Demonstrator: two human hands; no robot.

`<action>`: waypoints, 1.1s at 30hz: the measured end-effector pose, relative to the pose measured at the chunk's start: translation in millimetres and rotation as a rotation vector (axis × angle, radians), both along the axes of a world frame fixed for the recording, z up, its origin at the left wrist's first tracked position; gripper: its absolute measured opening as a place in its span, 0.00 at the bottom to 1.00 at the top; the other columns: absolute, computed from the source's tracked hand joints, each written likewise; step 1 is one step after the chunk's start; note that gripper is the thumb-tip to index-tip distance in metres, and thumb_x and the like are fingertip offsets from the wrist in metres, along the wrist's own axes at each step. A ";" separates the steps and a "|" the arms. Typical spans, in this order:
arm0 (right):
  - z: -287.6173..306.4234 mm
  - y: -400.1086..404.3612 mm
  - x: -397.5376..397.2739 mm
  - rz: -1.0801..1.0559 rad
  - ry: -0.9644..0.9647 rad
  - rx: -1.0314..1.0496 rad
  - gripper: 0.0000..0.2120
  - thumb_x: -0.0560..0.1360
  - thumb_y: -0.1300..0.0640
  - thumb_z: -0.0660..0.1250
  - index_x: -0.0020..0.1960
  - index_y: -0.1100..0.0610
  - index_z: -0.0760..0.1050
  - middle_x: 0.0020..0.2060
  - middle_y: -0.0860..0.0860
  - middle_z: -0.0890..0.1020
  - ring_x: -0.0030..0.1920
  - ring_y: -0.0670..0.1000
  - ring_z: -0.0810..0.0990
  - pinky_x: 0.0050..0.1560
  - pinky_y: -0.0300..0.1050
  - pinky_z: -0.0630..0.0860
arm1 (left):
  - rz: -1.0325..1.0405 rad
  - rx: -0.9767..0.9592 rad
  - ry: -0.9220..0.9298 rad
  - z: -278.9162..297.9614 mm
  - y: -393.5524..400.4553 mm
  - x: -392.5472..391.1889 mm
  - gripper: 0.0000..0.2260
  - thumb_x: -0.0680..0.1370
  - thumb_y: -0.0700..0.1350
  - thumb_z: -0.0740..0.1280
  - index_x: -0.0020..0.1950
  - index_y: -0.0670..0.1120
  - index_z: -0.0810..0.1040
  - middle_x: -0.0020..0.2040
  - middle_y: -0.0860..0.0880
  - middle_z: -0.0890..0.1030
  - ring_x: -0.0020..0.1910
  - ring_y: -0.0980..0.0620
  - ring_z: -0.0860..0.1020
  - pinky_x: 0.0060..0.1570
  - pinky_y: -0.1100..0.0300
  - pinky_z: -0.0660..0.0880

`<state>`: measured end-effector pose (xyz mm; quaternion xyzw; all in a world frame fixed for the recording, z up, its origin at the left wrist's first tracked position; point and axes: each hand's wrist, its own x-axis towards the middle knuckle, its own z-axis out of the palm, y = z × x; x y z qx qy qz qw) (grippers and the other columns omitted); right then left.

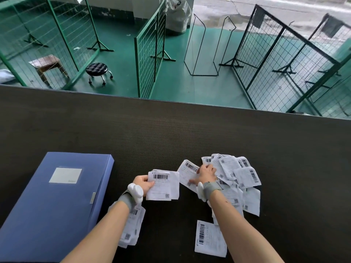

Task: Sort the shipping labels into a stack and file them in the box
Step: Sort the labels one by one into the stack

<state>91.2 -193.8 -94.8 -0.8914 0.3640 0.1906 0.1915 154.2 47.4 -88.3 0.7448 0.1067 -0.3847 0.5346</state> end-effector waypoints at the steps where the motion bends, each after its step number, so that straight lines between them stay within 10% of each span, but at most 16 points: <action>1: -1.0 0.2 0.6 -0.010 -0.005 -0.004 0.44 0.65 0.45 0.78 0.71 0.61 0.59 0.69 0.59 0.61 0.70 0.61 0.60 0.69 0.57 0.65 | -0.002 0.001 0.007 0.0 -0.2 0.4 0.13 0.77 0.34 0.65 0.61 0.36 0.76 0.56 0.38 0.80 0.57 0.40 0.79 0.56 0.49 0.77; 15: -0.7 -5.5 -0.5 -0.009 -0.111 -0.063 0.08 0.77 0.56 0.65 0.56 0.54 0.73 0.61 0.56 0.68 0.65 0.58 0.65 0.65 0.55 0.66 | 0.052 0.022 0.041 -4.6 13.7 5.2 0.14 0.77 0.33 0.64 0.62 0.36 0.75 0.58 0.37 0.79 0.58 0.39 0.79 0.60 0.43 0.75; 21: 5.7 -7.3 -1.2 0.171 -0.169 -0.109 0.07 0.76 0.60 0.62 0.50 0.49 0.74 0.54 0.49 0.71 0.60 0.54 0.67 0.61 0.51 0.66 | 0.049 0.022 0.035 -7.6 13.5 6.0 0.13 0.76 0.34 0.65 0.61 0.36 0.76 0.57 0.38 0.80 0.57 0.39 0.79 0.60 0.43 0.75; 33: 57.1 22.6 27.3 0.136 -0.505 0.617 0.05 0.75 0.62 0.68 0.50 0.55 0.78 0.44 0.53 0.82 0.42 0.46 0.79 0.39 0.36 0.74 | 0.106 0.149 -0.049 -13.6 24.1 9.2 0.14 0.76 0.36 0.66 0.61 0.38 0.77 0.57 0.39 0.81 0.57 0.41 0.79 0.60 0.45 0.75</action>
